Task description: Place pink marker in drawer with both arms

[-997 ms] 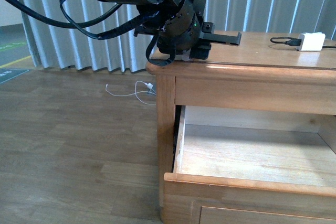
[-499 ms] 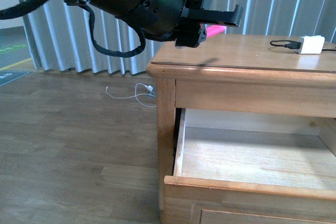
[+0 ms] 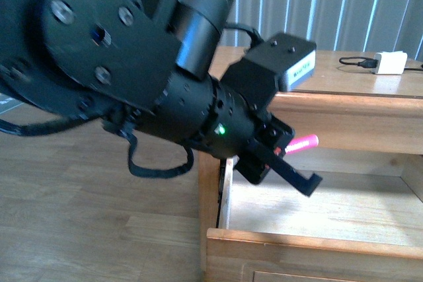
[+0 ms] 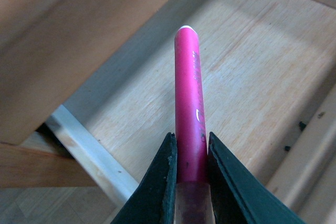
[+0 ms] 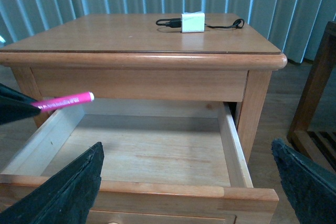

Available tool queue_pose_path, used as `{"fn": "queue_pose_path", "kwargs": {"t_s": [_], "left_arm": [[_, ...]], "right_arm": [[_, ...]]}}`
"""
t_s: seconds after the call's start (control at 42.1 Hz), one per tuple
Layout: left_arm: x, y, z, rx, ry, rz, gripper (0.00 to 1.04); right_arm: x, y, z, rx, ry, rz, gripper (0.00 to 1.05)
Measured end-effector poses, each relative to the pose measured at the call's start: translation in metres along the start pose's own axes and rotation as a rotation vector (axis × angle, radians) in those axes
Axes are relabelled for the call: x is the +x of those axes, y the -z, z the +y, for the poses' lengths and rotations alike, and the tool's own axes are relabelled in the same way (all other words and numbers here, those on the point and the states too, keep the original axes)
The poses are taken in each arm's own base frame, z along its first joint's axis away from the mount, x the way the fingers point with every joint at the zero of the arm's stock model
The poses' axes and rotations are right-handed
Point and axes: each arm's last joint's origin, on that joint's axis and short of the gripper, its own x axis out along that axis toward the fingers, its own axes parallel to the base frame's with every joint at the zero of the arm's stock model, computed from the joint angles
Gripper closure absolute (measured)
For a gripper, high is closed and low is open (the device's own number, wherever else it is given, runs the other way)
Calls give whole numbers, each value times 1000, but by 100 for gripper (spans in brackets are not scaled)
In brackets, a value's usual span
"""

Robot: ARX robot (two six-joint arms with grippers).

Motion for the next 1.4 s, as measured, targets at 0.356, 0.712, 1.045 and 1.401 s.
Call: {"fn": "queue_pose_path", "kwargs": {"t_s": [0.356, 0.712, 1.045, 1.401], "left_arm": [[73, 20, -6, -41, -8, 80, 83], [28, 3, -13, 8, -79, 3, 21], [-113, 2, -1, -136, -320, -170, 6], [-253, 87, -31, -446, -736, -219, 6]], "right_arm": [[0, 0, 0, 0, 0, 0, 9], [0, 0, 0, 0, 0, 0, 9], [0, 0, 0, 0, 0, 0, 9], [0, 0, 0, 0, 0, 0, 9]]}}
